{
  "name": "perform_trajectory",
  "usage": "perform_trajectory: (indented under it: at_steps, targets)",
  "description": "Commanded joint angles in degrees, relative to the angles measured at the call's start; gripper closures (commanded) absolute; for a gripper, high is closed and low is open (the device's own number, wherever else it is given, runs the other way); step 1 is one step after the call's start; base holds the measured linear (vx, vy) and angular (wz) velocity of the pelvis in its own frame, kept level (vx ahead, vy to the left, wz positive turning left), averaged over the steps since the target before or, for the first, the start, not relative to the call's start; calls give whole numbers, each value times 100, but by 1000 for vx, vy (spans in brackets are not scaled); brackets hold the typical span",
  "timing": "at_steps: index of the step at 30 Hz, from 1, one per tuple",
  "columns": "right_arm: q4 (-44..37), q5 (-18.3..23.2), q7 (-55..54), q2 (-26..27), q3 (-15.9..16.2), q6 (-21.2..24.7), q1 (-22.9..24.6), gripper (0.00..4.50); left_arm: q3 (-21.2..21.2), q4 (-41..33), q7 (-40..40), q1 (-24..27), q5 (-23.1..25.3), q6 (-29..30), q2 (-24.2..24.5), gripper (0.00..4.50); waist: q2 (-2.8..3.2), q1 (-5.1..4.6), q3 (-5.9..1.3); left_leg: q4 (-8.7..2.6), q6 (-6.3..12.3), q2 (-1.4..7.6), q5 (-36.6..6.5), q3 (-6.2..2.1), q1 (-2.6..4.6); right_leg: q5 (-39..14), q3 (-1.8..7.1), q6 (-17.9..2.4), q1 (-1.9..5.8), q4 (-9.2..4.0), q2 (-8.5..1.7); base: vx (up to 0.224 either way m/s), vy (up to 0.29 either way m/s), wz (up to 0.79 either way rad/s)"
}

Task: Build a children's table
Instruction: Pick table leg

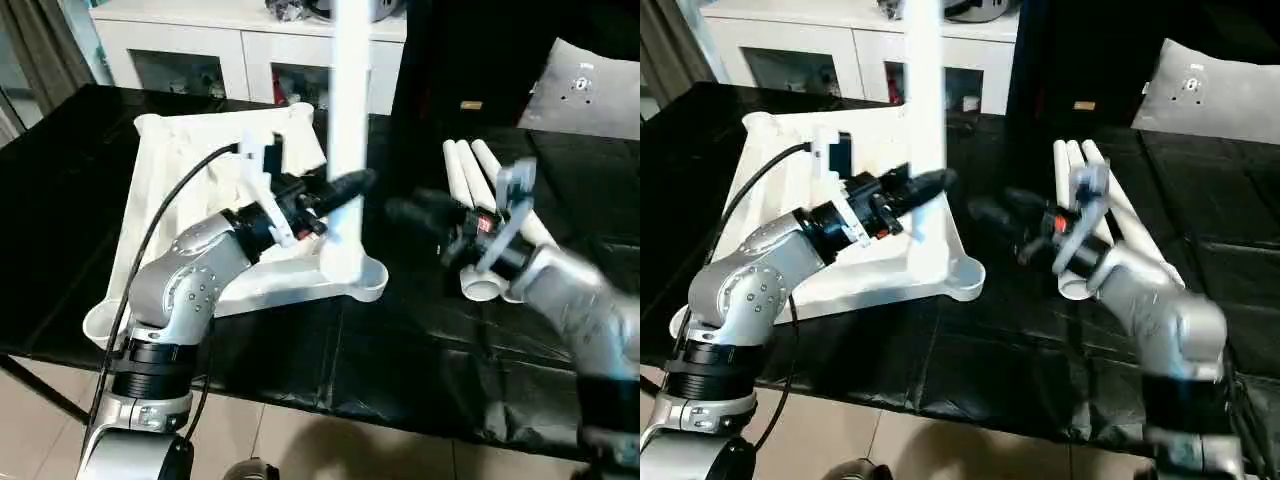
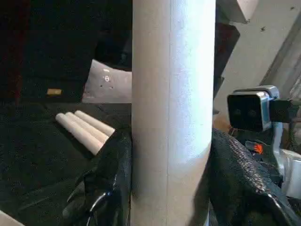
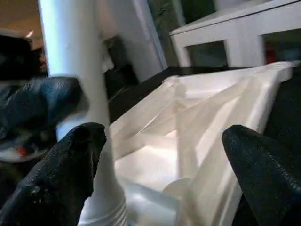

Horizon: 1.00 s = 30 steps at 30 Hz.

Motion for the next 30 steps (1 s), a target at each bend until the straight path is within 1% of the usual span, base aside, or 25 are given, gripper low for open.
perform_trajectory:
  at_steps: [1,4,5,6,7,8,10,11,12,13,14,15,16,18,19,20,22,26,28,29,30]
  targets:
    - [-228,-8,319,-146,213,-74,65,6,-75,-138,-152,-173,-11,10,96,259,-7,30,-414,-354,16,305,-822,-110,156,-153,233,-1271,251,-483,-443,0,0,0]
    - [-509,161,1021,-408,551,171,147,6,-250,-258,-665,-192,-64,-76,186,259,-17,50,-411,-357,94,307,-762,-119,146,-69,235,-1225,269,-472,-443,0,0,0]
    - [-584,232,1197,-469,631,239,157,6,-313,-313,-852,-195,-100,-92,216,259,-9,64,-413,-358,138,321,-737,-123,150,-35,239,-1238,262,-468,-452,0,0,0]
    - [-616,265,1291,-500,673,265,155,6,-343,-339,-947,-199,-129,-84,233,259,-14,68,-411,-356,154,323,-740,-119,151,-31,238,-1282,253,-464,-452,0,0,0]
    - [-618,268,1338,-517,701,268,147,6,-362,-345,-993,-205,-145,-75,245,259,-19,72,-405,-357,144,323,-781,-113,147,-101,239,-1320,245,-472,-464,0,0,0]
    - [-620,253,1491,-574,803,261,118,6,-420,-362,-1126,-224,-190,-47,278,259,-23,77,-404,-354,136,318,-821,-111,152,-178,234,-1332,243,-476,-463,0,0,0]
    - [-603,210,1640,-628,921,228,81,6,-486,-365,-1238,-252,-197,-56,302,259,-25,79,-387,-364,91,319,-907,-111,153,-397,239,-1315,238,-496,-460,0,0,0]
    - [-541,140,1728,-637,1049,177,8,6,-558,-386,-1392,-291,-251,-55,291,259,-30,88,-391,-361,61,320,-918,-110,155,-513,245,-1282,238,-501,-467,0,0,0]
    - [-537,136,1731,-636,1054,175,4,6,-562,-387,-1399,-293,-253,-54,291,259,-25,91,-391,-363,52,321,-911,-111,160,-534,245,-1280,228,-504,-466,0,0,0]
    - [-511,114,1762,-634,1082,160,-21,21,-580,-386,-1442,-307,-261,-53,290,259,-24,92,-392,-365,30,324,-905,-113,154,-536,244,-1275,232,-494,-464,0,0,0]
    - [-457,78,1833,-636,1129,142,-75,32,-624,-376,-1538,-329,-230,-75,287,259,-23,96,-395,-366,28,327,-905,-115,162,-520,245,-1274,228,-496,-463,0,0,0]
    - [-430,62,1857,-633,1151,135,-103,40,-649,-374,-1575,-337,-212,-87,284,259,-31,94,-400,-365,31,326,-874,-115,160,-451,243,-1287,229,-485,-461,0,0,0]
    - [-430,62,1857,-633,1151,135,-103,40,-649,-374,-1575,-337,-212,-87,284,259,-27,97,-404,-361,33,325,-860,-113,163,-410,243,-1297,228,-480,-460,0,0,0]
    - [-365,49,1900,-614,1171,131,-164,64,-699,-361,-1633,-348,-176,-109,287,259,-29,101,-408,-356,61,324,-793,-112,154,-267,242,-1317,234,-465,-456,0,0,0]
    - [-339,86,1955,-612,1180,130,-196,64,-722,-359,-1655,-344,-154,-131,283,259,-26,104,-415,-349,78,322,-760,-112,153,-181,241,-1330,238,-458,-457,0,0,0]
    - [-319,105,1988,-610,1188,132,-219,85,-730,-356,-1671,-343,-144,-148,277,259,-25,105,-418,-348,89,325,-739,-114,155,-139,240,-1342,237,-455,-460,0,0,0]
    - [-297,117,2019,-608,1201,136,-238,85,-737,-355,-1681,-341,-133,-163,268,259,-23,108,-424,-340,120,318,-698,-112,147,-51,236,-1366,247,-446,-456,0,0,0]
    - [-235,98,2069,-594,1223,163,-270,138,-748,-343,-1708,-333,-97,-222,248,259,-28,111,-409,-351,95,326,-803,-112,154,-232,237,-1364,243,-464,-460,0,0,0]
    - [-218,93,2074,-581,1226,168,-276,138,-752,-331,-1717,-336,-85,-232,252,259,-21,111,-411,-350,79,326,-819,-112,157,-262,238,-1361,241,-465,-463,0,0,0]
    - [-204,99,2066,-564,1219,179,-279,156,-765,-329,-1723,-332,-70,-242,262,259,-27,110,-411,-349,77,324,-814,-111,154,-262,239,-1354,242,-466,-460,0,0,0]
    - [-190,104,2063,-553,1215,179,-284,156,-768,-329,-1728,-329,-63,-247,263,259,-19,111,-409,-351,73,325,-813,-112,153,-262,239,-1354,240,-464,-461,0,0,0]
